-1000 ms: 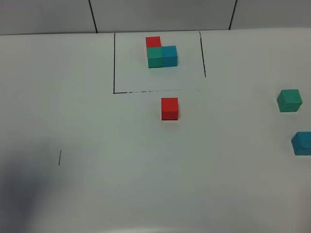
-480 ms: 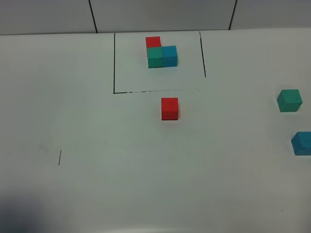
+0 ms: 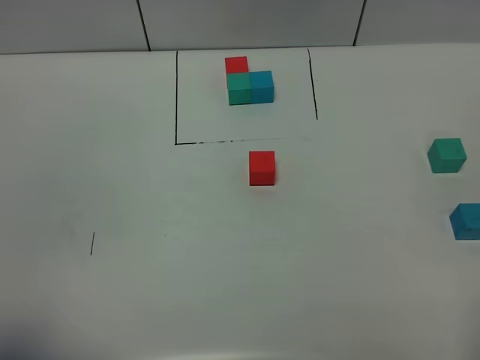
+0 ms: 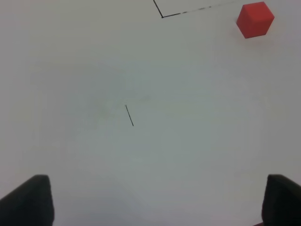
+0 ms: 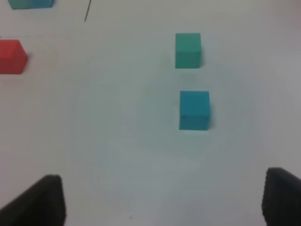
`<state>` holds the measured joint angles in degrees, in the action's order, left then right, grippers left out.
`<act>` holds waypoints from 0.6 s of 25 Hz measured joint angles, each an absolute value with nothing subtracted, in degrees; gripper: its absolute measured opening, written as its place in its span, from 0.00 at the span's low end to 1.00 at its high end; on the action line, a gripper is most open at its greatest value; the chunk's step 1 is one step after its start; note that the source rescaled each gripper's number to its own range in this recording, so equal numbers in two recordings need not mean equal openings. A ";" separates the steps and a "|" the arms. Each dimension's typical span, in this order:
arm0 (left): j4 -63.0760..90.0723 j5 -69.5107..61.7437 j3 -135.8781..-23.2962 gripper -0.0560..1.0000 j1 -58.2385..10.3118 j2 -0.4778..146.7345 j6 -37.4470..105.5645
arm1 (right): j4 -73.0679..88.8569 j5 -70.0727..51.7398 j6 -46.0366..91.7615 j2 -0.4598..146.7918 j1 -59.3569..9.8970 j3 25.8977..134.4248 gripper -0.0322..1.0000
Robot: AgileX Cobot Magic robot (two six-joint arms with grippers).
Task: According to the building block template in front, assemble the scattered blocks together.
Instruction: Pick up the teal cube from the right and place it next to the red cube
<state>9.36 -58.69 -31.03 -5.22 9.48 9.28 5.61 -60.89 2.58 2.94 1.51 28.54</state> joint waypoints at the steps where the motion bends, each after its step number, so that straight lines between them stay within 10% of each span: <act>1: 9.36 -58.69 -30.40 0.98 -5.22 8.65 9.33 | 5.61 -60.89 2.58 2.94 1.51 28.54 0.82; 15: 9.54 -59.73 -28.91 0.97 -5.22 0.86 9.31 | 5.61 -60.89 2.52 2.94 1.51 28.54 0.82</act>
